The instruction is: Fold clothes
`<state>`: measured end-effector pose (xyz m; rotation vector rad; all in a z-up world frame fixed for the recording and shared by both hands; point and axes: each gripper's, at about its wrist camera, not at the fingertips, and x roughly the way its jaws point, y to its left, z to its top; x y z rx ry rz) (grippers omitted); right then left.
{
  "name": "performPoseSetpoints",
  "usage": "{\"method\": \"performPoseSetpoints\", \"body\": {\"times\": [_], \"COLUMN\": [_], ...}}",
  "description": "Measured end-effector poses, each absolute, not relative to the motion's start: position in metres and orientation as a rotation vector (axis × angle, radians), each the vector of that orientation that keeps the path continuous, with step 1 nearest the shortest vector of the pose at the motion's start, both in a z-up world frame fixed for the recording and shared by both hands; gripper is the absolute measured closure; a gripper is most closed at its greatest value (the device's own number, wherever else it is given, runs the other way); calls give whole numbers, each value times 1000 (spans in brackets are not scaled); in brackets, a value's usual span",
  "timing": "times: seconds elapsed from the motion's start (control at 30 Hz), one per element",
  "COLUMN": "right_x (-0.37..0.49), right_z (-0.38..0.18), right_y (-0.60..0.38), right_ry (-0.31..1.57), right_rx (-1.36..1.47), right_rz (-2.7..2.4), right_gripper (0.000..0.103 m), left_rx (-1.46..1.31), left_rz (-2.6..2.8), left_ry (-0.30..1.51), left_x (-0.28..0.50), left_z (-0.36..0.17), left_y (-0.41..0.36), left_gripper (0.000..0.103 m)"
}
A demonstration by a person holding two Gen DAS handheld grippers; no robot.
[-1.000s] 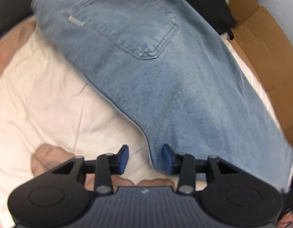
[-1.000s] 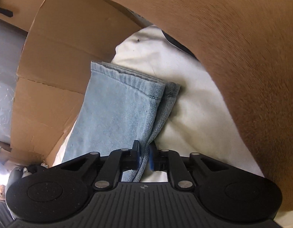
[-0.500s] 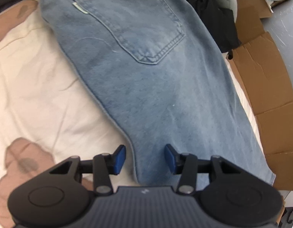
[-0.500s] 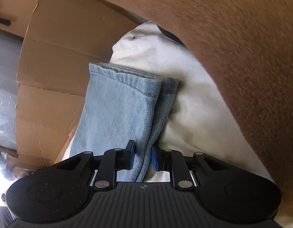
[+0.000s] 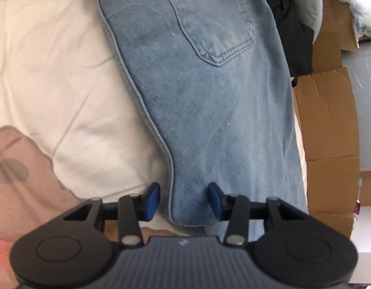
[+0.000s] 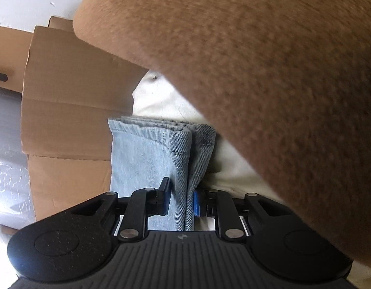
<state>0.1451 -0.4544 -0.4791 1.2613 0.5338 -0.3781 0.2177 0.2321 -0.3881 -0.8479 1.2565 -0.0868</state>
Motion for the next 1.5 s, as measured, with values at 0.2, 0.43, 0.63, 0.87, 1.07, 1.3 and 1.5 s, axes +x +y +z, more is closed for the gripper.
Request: {"method": "performPoseSetpoints", "body": {"times": [0.2, 0.43, 0.63, 0.87, 1.07, 1.3, 1.5], "right_x": [151, 156, 155, 154, 150, 130, 96], "right_z": [-483, -486, -474, -446, -425, -399, -376], "right_y": [-455, -456, -454, -449, -447, -438, -431], "right_ry": [504, 442, 448, 483, 531, 553, 573], "right_rx": [1284, 1325, 1327, 1327, 1338, 1360, 1357], "right_rz": [-378, -399, -384, -359, -331, -333, -351], "right_gripper": [79, 82, 97, 97, 97, 97, 97], "left_rx": [-827, -780, -667, -574, -536, -437, -382], "left_rz": [-125, -119, -111, -127, -113, -91, -99], "left_ry": [1253, 1259, 1298, 1330, 1308, 1358, 1372], "left_x": [216, 214, 224, 242, 256, 251, 236], "left_z": [-393, -388, -369, -329, -295, -267, -259], "left_y": [219, 225, 218, 215, 214, 213, 209], "left_gripper": [57, 76, 83, 85, 85, 85, 85]}}
